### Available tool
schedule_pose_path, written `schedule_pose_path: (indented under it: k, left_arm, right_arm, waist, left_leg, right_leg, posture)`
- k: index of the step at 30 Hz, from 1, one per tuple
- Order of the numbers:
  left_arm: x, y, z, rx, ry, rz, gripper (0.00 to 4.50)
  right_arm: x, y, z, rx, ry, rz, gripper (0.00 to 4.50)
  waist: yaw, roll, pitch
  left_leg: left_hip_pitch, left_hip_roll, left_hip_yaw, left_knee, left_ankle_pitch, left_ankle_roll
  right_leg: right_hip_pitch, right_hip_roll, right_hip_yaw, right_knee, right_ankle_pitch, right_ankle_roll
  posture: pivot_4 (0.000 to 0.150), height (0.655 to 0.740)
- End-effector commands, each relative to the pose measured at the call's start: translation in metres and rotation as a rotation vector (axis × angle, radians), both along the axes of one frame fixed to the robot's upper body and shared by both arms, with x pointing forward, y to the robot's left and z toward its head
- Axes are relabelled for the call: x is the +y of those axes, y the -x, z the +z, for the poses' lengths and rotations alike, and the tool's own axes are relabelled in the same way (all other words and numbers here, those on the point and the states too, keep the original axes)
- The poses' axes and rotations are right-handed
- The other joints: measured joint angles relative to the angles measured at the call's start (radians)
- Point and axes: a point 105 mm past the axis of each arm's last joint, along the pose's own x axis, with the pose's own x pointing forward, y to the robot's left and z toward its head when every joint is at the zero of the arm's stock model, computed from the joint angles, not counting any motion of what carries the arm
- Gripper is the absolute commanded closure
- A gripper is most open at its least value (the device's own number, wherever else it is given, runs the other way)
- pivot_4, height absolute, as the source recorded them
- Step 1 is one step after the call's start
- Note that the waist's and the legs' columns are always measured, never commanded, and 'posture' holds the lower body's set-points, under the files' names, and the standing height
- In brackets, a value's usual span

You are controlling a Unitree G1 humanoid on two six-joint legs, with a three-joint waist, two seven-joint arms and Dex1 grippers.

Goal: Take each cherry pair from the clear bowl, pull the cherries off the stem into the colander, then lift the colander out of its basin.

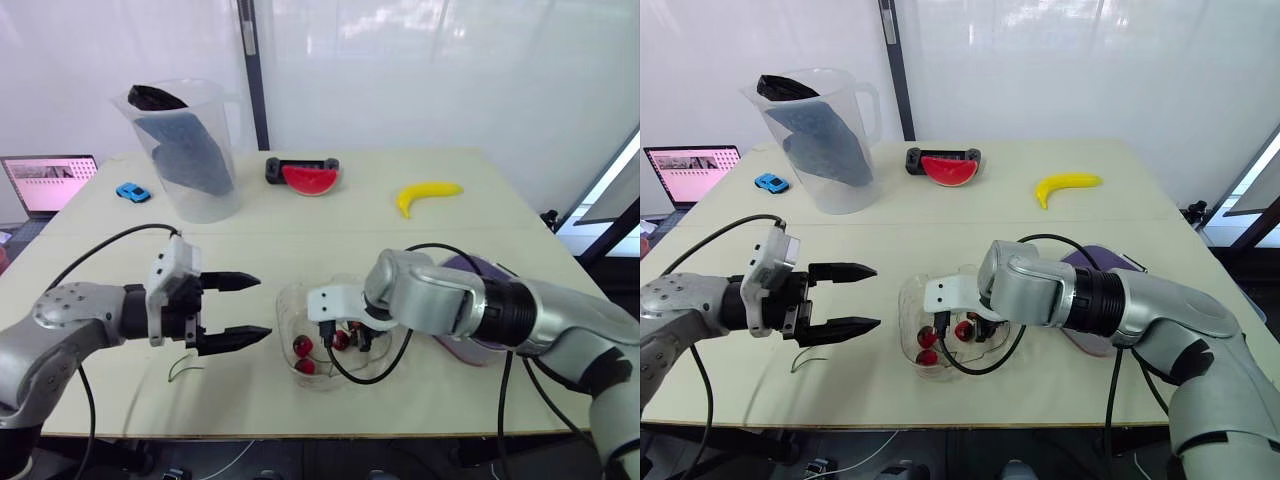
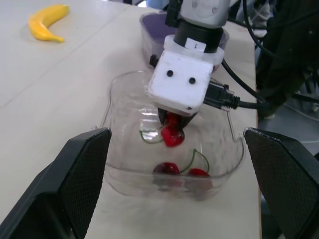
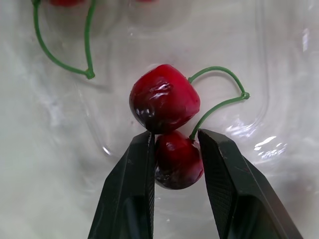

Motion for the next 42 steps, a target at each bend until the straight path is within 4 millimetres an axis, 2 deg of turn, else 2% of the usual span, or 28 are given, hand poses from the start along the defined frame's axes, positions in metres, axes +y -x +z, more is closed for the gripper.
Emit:
schedule_pose_path:
  k: [1, 6, 8, 10, 13, 15, 18, 21, 24, 30, 35, 40, 42]
  left_arm:
    - [0.006, -0.005, 0.012, -0.027, 0.036, 0.032, 0.0]
    - [0.01, -0.016, 0.024, -0.04, 0.104, 0.068, 0.0]
    - [0.011, -0.02, 0.027, -0.044, 0.115, 0.07, 0.0]
    - [0.01, -0.022, 0.028, -0.044, 0.112, 0.062, 0.0]
    - [0.007, -0.025, 0.027, -0.044, 0.099, 0.037, 0.0]
    - [0.005, -0.027, 0.026, -0.047, 0.089, 0.022, 0.0]
    - [0.004, -0.028, 0.025, -0.048, 0.086, 0.015, 0.0]
    - [0.002, -0.028, 0.023, -0.047, 0.083, 0.011, 0.0]
    - [0.002, -0.027, 0.021, -0.047, 0.083, 0.011, 0.0]
    - [0.003, -0.026, 0.014, -0.054, 0.055, 0.031, 0.0]
    - [0.002, -0.025, 0.015, -0.062, 0.051, 0.036, 0.0]
    - [0.003, -0.022, 0.014, -0.06, 0.047, 0.039, 0.0]
    - [0.003, -0.022, 0.014, -0.06, 0.045, 0.041, 0.0]
  right_arm:
    - [0.008, 0.004, 0.039, -0.056, -0.135, 0.078, 3.1]
    - [0.015, 0.01, 0.076, -0.107, -0.342, 0.168, 3.1]
    - [0.009, 0.015, 0.079, -0.082, -0.373, 0.152, 3.1]
    - [0.002, 0.017, 0.075, -0.065, -0.357, 0.112, 3.1]
    - [-0.011, 0.011, 0.051, -0.042, -0.255, -0.026, 3.1]
    - [-0.012, 0.004, 0.043, -0.054, -0.224, -0.097, 3.1]
    - [-0.002, 0.008, 0.038, -0.044, -0.205, -0.094, 2.25]
    - [0.004, 0.01, 0.031, -0.036, -0.177, -0.098, 0.85]
    - [-0.001, 0.003, 0.022, -0.06, -0.119, -0.124, 0.85]
    - [-0.005, 0.001, 0.009, -0.05, -0.049, -0.094, 0.85]
    - [-0.012, -0.003, 0.006, -0.067, 0.008, -0.094, 0.85]
    - [-0.011, -0.003, 0.002, -0.053, 0.011, -0.099, 0.85]
    - [-0.011, -0.003, 0.001, -0.048, 0.01, -0.1, 1.42]
  waist:
    - [0.0, 0.0, 0.0]
    - [0.001, 0.0, 0.0]
    - [0.001, 0.0, 0.0]
    - [0.001, 0.0, 0.0]
    - [0.0, 0.0, 0.0]
    - [0.0, 0.0, 0.0]
    - [-0.003, 0.0, 0.0]
    - [-0.002, 0.0, 0.0]
    - [0.001, 0.0, 0.0]
    - [-0.001, 0.0, 0.0]
    - [0.0, 0.0, 0.0]
    - [0.0, 0.0, 0.0]
    - [0.0, 0.0, 0.0]
  left_leg:
    - [0.0, 0.0, 0.0, 0.0, 0.0, 0.0]
    - [0.0, 0.0, 0.0, 0.0, 0.0, 0.0]
    - [0.0, 0.0, 0.0, 0.0, 0.0, 0.0]
    - [0.0, 0.0, 0.0, 0.0, 0.0, 0.0]
    - [0.0, 0.0, 0.0, 0.0, 0.0, 0.0]
    - [0.0, 0.0, 0.0, 0.0, 0.0, 0.0]
    - [0.0, 0.0, 0.0, 0.0, 0.0, 0.0]
    - [0.0, 0.0, 0.0, 0.0, 0.001, -0.001]
    - [0.0, 0.0, 0.0, 0.0, 0.0, -0.001]
    - [0.0, 0.0, 0.0, 0.0, 0.0, -0.001]
    - [0.0, 0.0, -0.001, 0.0, 0.001, -0.001]
    - [0.0, 0.0, 0.0, 0.0, 0.0, -0.001]
    - [0.0, 0.0, -0.001, 0.0, 0.0, -0.001]
  right_leg:
    - [0.0, 0.0, 0.0, 0.0, 0.0, 0.0]
    - [0.001, 0.0, 0.0, 0.0, 0.0, 0.0]
    - [0.001, 0.0, -0.001, 0.0, 0.0, 0.0]
    - [0.001, 0.0, 0.0, 0.0, 0.0, 0.0]
    - [0.001, 0.0, 0.0, 0.0, 0.0, 0.0]
    - [0.0, 0.0, 0.0, 0.0, 0.0, 0.0]
    - [0.0, 0.0, 0.0, 0.0, 0.0, 0.0]
    - [-0.001, 0.0, 0.0, 0.0, 0.0, 0.0]
    - [0.0, 0.0, 0.0, 0.0, 0.0, 0.0]
    - [0.0, 0.0, 0.0, 0.0, 0.0, 0.0]
    - [0.0, 0.0, 0.0, 0.0, 0.0, 0.0]
    - [0.0, 0.0, 0.0, 0.0, 0.0, 0.0]
    - [0.0, 0.0, 0.0, 0.0, 0.0, 0.0]
  posture:
    - [0.15, 0.74]
    - [0.15, 0.74]
    - [0.15, 0.74]
    - [0.15, 0.74]
    - [0.15, 0.74]
    - [0.15, 0.74]
    - [0.15, 0.74]
    - [0.15, 0.74]
    - [0.15, 0.74]
    - [0.15, 0.74]
    - [0.15, 0.74]
    - [0.15, 0.74]
    - [0.15, 0.74]
